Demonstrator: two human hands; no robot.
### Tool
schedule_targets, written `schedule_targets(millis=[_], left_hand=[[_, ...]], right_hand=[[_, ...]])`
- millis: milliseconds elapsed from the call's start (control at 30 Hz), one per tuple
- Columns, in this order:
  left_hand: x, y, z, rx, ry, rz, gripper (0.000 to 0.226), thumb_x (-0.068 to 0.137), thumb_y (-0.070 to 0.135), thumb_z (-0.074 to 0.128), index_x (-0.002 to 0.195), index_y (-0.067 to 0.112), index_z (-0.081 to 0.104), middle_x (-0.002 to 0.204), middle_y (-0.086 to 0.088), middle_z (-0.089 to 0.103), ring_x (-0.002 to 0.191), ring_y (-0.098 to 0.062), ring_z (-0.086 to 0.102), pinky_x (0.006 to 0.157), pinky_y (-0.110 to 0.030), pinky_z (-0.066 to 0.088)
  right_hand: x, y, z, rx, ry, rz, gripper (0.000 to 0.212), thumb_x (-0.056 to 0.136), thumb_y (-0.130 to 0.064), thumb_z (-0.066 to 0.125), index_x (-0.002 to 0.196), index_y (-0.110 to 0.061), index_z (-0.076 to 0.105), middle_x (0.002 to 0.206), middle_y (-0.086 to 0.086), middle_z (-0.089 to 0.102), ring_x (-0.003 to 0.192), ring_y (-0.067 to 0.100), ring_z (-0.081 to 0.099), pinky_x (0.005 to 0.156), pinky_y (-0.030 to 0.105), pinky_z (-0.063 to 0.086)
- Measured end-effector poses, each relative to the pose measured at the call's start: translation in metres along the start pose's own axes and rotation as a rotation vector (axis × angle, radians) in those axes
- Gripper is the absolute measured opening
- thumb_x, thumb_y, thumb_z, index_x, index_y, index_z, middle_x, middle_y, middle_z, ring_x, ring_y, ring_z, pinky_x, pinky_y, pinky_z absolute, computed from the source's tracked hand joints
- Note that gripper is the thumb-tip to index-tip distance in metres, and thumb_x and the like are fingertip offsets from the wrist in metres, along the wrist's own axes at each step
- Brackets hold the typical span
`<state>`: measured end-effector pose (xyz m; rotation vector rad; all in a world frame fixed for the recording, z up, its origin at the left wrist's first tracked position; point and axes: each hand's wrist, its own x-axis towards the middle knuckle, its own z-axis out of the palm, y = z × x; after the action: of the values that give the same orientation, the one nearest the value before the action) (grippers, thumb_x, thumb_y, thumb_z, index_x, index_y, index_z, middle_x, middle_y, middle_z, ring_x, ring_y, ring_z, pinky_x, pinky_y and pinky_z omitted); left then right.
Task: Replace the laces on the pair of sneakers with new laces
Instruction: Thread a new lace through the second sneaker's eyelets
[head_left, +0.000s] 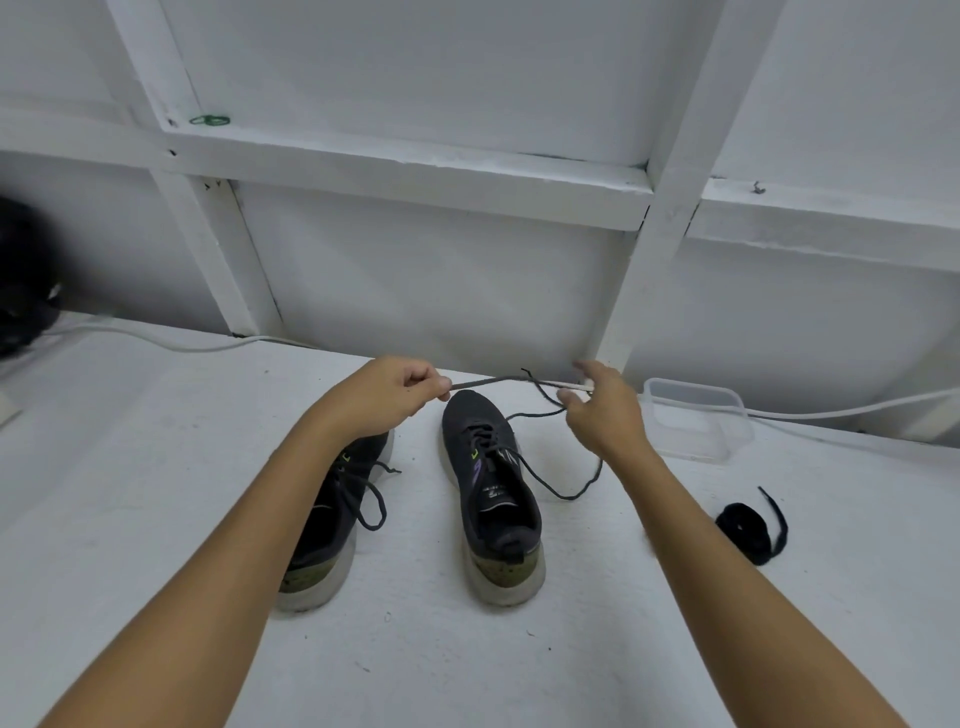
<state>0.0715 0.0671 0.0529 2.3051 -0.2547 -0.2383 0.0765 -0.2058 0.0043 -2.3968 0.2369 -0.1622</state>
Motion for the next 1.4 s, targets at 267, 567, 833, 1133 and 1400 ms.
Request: schedule_targets(millis=[267, 567, 833, 1133, 1400], left_hand=[[0.003, 0.019, 0.018, -0.017, -0.030, 0.067, 0.025, 0.101, 0.041, 0.054, 0.088, 0.029, 0.071, 0.057, 0.014, 0.049, 0.049, -0.001, 0.040, 0.055, -0.020, 0.034], [-0.013, -0.012, 0.032, -0.121, -0.157, -0.108, 0.025, 0.099, 0.006, 0.052, 0.114, 0.019, 0.066, 0.093, 0.004, 0.076, 0.082, -0.007, 0.071, 0.067, -0.023, 0.054], [-0.021, -0.014, 0.067, -0.518, 0.208, -0.283, 0.012, 0.102, 0.015, 0.054, 0.101, 0.019, 0.065, 0.088, -0.007, 0.076, 0.070, -0.010, 0.074, 0.064, -0.021, 0.055], [-0.031, -0.020, 0.085, -0.781, 0.312, -0.275, 0.013, 0.097, 0.014, 0.063, 0.111, 0.016, 0.063, 0.084, -0.001, 0.075, 0.077, -0.009, 0.073, 0.068, -0.021, 0.055], [-0.038, -0.023, 0.100, -0.807, 0.300, -0.260, 0.016, 0.091, 0.002, 0.069, 0.097, 0.015, 0.072, 0.090, 0.002, 0.077, 0.079, 0.000, 0.068, 0.064, -0.010, 0.049]], right_hand=[[-0.010, -0.033, 0.016, 0.025, -0.177, -0.435, 0.011, 0.096, -0.025, 0.067, 0.100, -0.025, 0.077, 0.080, -0.016, 0.067, 0.071, 0.010, 0.058, 0.075, 0.036, 0.051], [-0.008, -0.023, 0.017, -0.088, -0.023, -0.098, 0.029, 0.097, -0.033, 0.063, 0.124, -0.027, 0.069, 0.119, -0.001, 0.070, 0.110, 0.024, 0.062, 0.082, 0.033, 0.047], [-0.055, -0.016, 0.025, -0.001, -0.330, -0.390, 0.020, 0.088, -0.018, 0.066, 0.100, -0.033, 0.070, 0.112, -0.009, 0.058, 0.088, 0.011, 0.063, 0.081, 0.028, 0.051], [-0.059, -0.012, 0.030, -0.050, -0.362, -0.405, 0.023, 0.083, -0.017, 0.065, 0.094, -0.029, 0.082, 0.095, -0.017, 0.062, 0.082, 0.005, 0.060, 0.078, 0.024, 0.051], [-0.062, -0.003, 0.044, -0.085, -0.225, -0.334, 0.014, 0.085, -0.022, 0.076, 0.098, -0.023, 0.070, 0.085, -0.005, 0.065, 0.079, 0.016, 0.059, 0.073, 0.027, 0.045]])
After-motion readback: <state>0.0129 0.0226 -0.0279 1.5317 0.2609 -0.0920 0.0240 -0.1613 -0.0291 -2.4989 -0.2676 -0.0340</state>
